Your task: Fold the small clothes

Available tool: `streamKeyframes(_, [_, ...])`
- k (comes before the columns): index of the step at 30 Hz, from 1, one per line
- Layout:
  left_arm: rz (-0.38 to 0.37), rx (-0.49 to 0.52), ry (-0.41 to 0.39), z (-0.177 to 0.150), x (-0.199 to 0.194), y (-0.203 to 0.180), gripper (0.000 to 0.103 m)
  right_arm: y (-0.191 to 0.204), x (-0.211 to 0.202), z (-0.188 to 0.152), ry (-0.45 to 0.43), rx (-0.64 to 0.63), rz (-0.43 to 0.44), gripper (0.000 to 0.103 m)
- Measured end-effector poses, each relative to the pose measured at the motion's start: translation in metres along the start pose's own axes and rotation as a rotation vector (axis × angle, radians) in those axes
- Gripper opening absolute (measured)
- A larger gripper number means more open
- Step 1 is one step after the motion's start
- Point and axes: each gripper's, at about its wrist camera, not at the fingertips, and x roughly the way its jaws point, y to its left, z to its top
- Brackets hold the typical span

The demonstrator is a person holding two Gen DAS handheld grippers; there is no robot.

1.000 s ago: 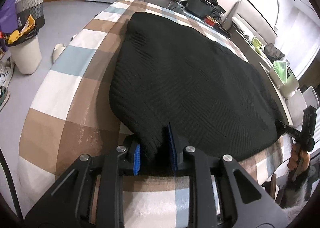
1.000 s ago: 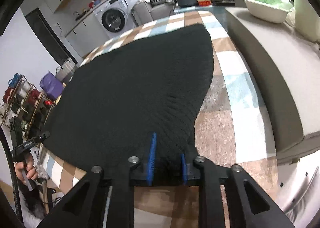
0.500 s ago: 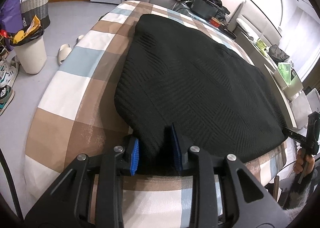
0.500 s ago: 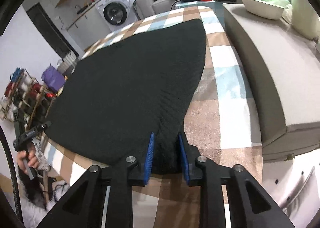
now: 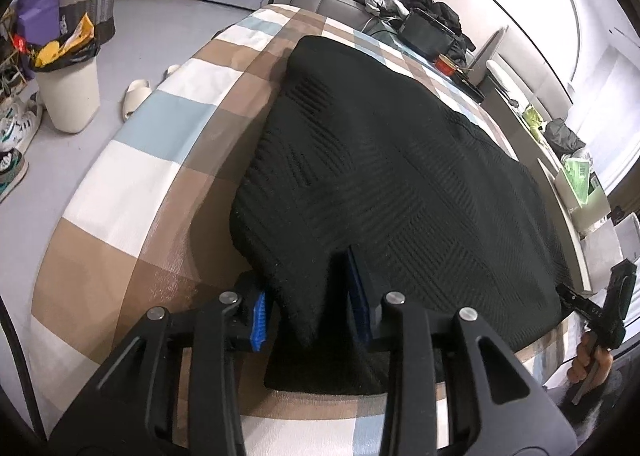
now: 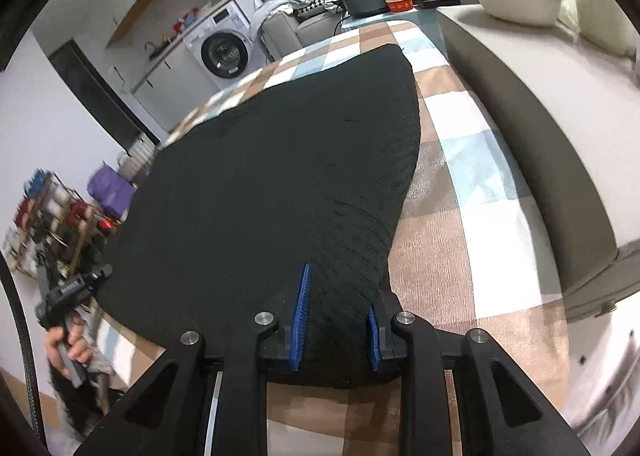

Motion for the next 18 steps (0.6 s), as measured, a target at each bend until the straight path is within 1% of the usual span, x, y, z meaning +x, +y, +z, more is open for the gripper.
streamKeyframes(2, [0.005, 0.018, -0.006, 0.000, 0.001, -0.002, 0.028, 0.006, 0.001, 0.000, 0.001, -0.023, -0.032, 0.025])
streamKeyframes(5, [0.010, 0.047, -0.015, 0.000, 0.000, -0.006, 0.016, 0.012, 0.002, 0.001, -0.001, -0.048, -0.067, 0.023])
streamKeyframes(6, [0.014, 0.054, -0.017, 0.000, -0.001, -0.006, 0.013, 0.012, 0.003, 0.001, -0.002, -0.056, -0.075, 0.023])
streamKeyframes(11, [0.031, 0.074, -0.019, 0.001, -0.004, -0.007, 0.011, 0.018, 0.002, 0.001, -0.011, -0.076, -0.106, 0.019])
streamKeyframes(15, [0.041, 0.073, -0.018, 0.000, -0.006, -0.004, 0.011, 0.017, -0.002, -0.001, -0.010, -0.100, -0.137, 0.018])
streamKeyframes(18, [0.049, 0.073, -0.020, -0.001, -0.008, -0.002, 0.011, 0.012, -0.010, 0.001, -0.021, -0.104, -0.175, 0.018])
